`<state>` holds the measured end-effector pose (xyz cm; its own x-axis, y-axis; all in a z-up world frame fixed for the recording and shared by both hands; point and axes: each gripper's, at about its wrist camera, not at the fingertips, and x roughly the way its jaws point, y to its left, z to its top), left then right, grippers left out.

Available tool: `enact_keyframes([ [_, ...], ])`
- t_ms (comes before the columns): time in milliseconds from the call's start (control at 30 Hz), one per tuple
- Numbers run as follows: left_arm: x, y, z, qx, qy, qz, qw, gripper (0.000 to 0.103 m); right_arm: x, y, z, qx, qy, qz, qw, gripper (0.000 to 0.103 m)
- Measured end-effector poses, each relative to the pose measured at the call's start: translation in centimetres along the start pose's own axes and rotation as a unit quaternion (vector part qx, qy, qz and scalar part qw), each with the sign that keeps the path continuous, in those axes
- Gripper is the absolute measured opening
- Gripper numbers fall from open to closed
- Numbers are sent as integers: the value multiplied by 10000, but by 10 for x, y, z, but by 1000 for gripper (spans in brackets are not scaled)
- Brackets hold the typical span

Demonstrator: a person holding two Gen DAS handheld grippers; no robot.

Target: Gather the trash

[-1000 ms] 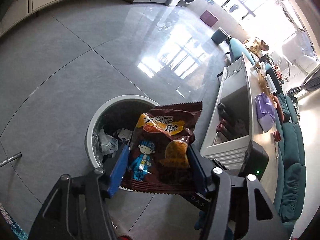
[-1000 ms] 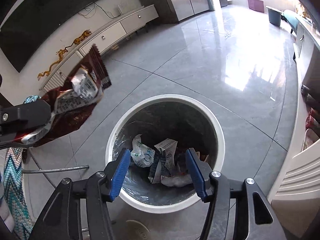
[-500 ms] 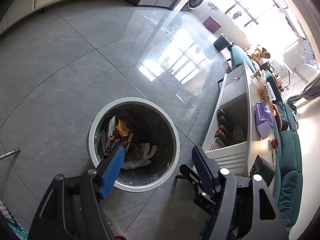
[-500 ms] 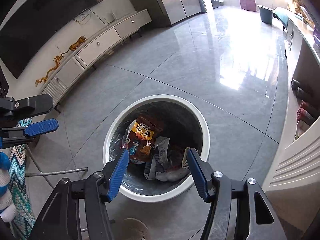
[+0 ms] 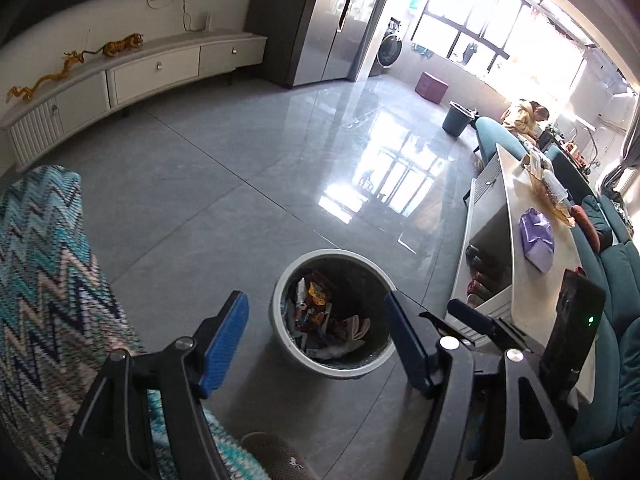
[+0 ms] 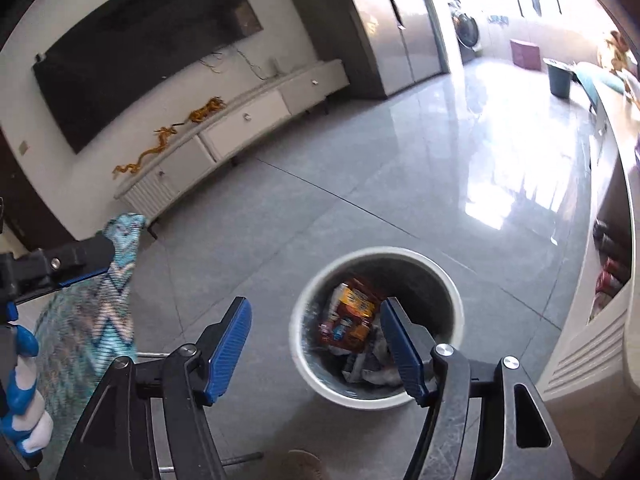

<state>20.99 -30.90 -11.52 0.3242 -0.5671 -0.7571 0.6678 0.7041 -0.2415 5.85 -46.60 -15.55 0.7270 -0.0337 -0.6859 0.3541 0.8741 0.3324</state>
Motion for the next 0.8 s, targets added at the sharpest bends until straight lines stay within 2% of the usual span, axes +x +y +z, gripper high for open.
enact_keyframes([
  [133,-46,23,-10,-52,-140,-88,9999,69,-21,47,3,-386,-161,236,9988,72],
  [233,-84,44,-19,-94,-324,-11,9994,69,-35,87,2,-719,-251,406,9963,76],
  [433,-166,111,-44,-515,-785,407,9947,69,-60,159,-5,-1313,-438,666,9881,85],
  [500,-194,130,-60,-604,-915,621,9920,69,-68,180,-10,-1485,-515,686,9852,90],
  [633,-243,156,-99,-735,-1130,1097,9848,69,-78,215,-23,-1778,-586,764,9793,93],
  [733,-275,161,-131,-758,-1333,1585,9754,69,-85,237,-37,-1919,-611,856,9758,94],
  [800,-293,157,-151,-756,-1487,1974,9660,69,-92,252,-46,-2023,-663,889,9730,96],
])
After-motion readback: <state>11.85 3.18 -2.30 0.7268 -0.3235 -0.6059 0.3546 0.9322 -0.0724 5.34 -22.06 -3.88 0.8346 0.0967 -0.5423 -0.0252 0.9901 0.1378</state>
